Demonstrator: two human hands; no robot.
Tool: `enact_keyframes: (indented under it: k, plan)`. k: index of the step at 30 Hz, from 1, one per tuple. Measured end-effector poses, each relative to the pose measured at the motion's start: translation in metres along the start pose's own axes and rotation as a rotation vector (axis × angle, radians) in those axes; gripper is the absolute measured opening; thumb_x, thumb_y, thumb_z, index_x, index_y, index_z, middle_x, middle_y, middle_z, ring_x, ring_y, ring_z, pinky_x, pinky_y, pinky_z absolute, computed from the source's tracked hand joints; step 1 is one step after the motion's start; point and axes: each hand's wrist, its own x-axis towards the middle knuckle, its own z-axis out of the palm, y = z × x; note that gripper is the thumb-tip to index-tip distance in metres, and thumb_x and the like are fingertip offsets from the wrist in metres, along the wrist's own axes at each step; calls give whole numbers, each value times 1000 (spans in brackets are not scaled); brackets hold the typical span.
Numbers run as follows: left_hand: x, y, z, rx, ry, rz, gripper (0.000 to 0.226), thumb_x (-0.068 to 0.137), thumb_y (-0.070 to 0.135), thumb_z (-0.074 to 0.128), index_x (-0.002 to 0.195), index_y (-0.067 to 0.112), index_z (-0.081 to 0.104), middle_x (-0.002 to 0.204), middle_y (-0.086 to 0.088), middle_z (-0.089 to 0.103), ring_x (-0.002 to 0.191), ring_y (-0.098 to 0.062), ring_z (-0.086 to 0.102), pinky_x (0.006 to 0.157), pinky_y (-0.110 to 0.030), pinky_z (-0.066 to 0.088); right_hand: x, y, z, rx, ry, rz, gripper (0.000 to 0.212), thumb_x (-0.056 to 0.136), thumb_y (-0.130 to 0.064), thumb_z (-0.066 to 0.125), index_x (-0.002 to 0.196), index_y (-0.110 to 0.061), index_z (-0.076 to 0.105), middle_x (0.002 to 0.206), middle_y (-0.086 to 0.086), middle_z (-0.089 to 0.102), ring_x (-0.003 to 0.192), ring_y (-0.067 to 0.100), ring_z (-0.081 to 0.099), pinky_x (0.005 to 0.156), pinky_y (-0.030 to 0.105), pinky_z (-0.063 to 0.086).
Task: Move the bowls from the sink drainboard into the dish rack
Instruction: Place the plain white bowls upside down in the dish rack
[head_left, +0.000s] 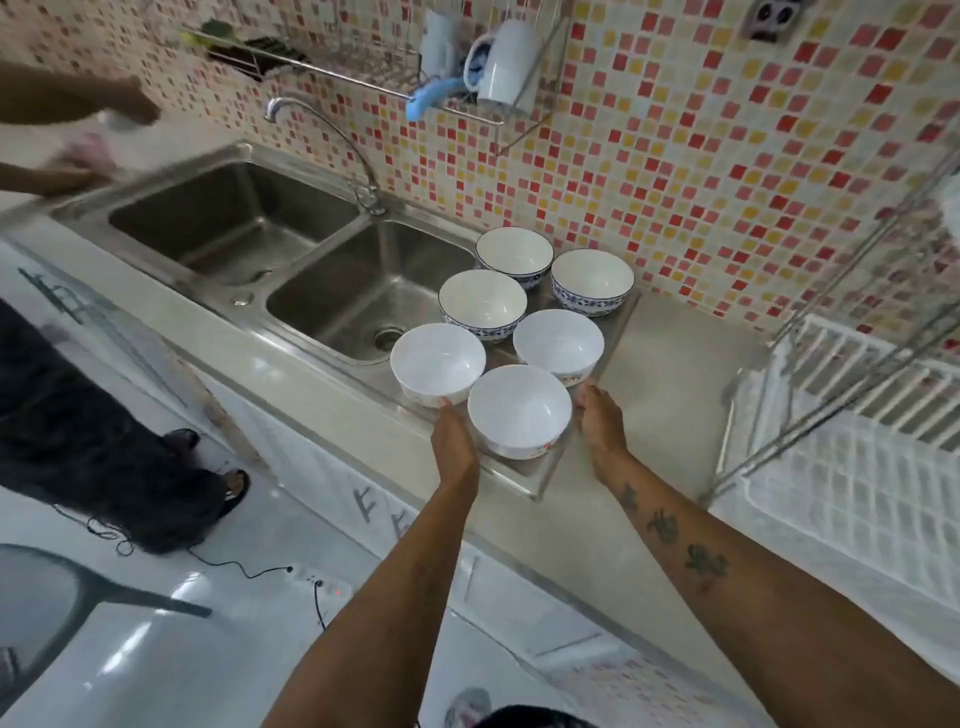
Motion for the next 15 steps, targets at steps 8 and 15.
enact_keyframes:
  k: [8,15]
  plan:
    - [7,4,21,-42,-13,10,49,106,41,31,133,12,60,125,-7,64,107,-24,58,88,-31,42,15,-1,18,38,1,124,36,95,-30,46,115,-5,63,105,7,62,96,24,56,78,31,41]
    - [5,1,33,-37,9,10,28,105,32,37,120,21,59,118,-3,62,101,-23,57,83,-31,42,17,4,26,83,-25,125,37,99,-26,42,123,-4,58,110,8,58,99,22,53,82,29,39]
